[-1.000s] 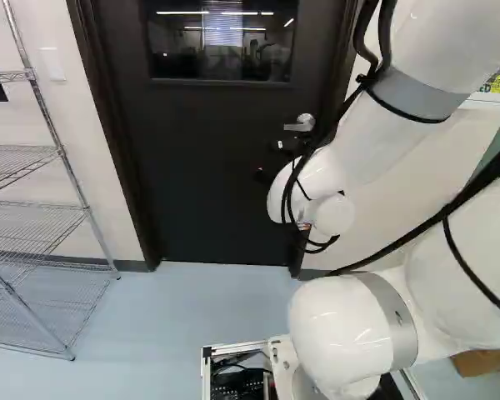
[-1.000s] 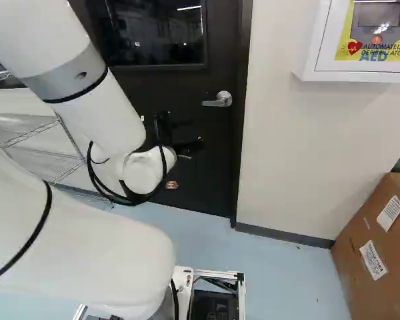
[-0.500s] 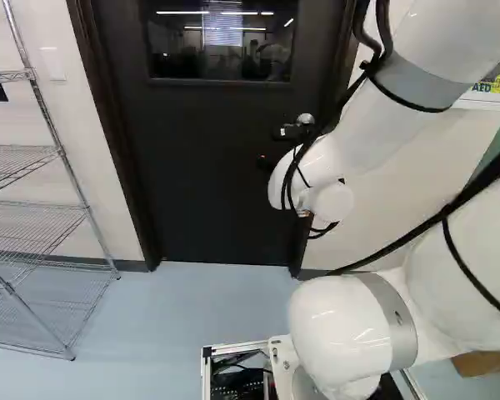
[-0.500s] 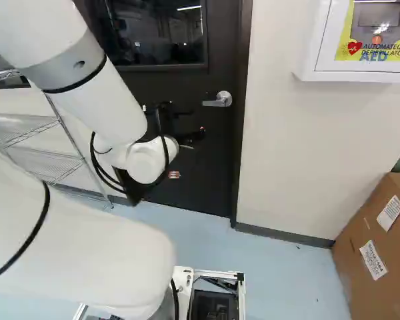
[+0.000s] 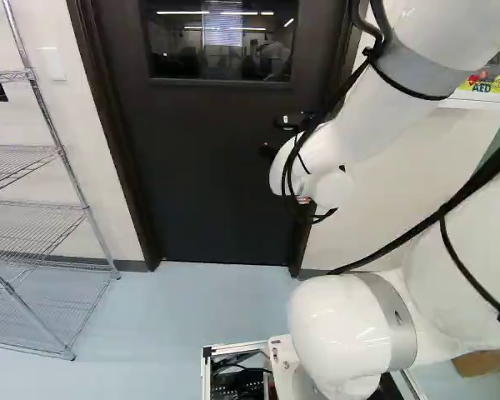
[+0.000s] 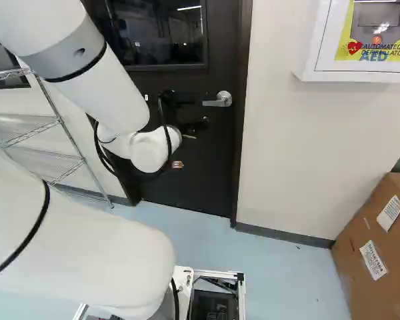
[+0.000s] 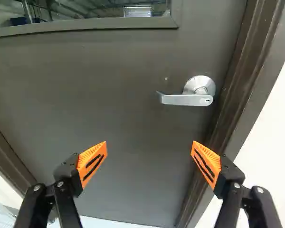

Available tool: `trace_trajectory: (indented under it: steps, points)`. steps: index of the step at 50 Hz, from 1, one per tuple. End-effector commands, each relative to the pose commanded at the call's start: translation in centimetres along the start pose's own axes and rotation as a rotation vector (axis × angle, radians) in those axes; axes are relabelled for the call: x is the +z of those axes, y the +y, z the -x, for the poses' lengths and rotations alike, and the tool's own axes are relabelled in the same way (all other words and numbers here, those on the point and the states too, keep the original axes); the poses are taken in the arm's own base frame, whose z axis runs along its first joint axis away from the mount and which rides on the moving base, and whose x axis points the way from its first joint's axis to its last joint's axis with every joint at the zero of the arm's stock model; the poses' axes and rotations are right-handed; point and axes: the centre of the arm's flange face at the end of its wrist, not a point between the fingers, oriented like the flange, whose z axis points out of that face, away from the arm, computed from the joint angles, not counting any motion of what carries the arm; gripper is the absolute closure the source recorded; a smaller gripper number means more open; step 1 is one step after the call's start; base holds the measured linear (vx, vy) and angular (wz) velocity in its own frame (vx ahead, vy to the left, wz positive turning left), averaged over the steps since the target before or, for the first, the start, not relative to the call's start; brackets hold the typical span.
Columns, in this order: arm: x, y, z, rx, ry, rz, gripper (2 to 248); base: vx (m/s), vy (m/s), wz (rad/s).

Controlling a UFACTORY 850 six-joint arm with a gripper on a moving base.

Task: Open the door and move inside

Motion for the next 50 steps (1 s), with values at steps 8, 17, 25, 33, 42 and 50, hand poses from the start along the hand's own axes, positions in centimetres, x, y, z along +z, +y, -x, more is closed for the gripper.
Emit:
trace_trajectory:
  steps: [8, 17, 25, 33, 42, 50]
  points:
    - [0.5, 0.2, -0.9, 0.001, 0.018, 0.006, 3, 0.0, 0.0, 0.0]
    - [1.1, 0.5, -2.0, 0.002, 0.038, 0.014, 3, 0.0, 0.0, 0.0]
    - [1.8, 0.8, -2.9, 0.003, 0.055, 0.022, 3, 0.0, 0.0, 0.0]
    - [2.7, 1.2, -4.0, 0.004, 0.071, 0.033, 3, 0.0, 0.0, 0.0]
    - [3.7, 1.7, -5.1, 0.004, 0.089, 0.045, 3, 0.0, 0.0, 0.0]
    - [4.7, 2.1, -6.2, 0.005, 0.105, 0.056, 3, 0.0, 0.0, 0.0]
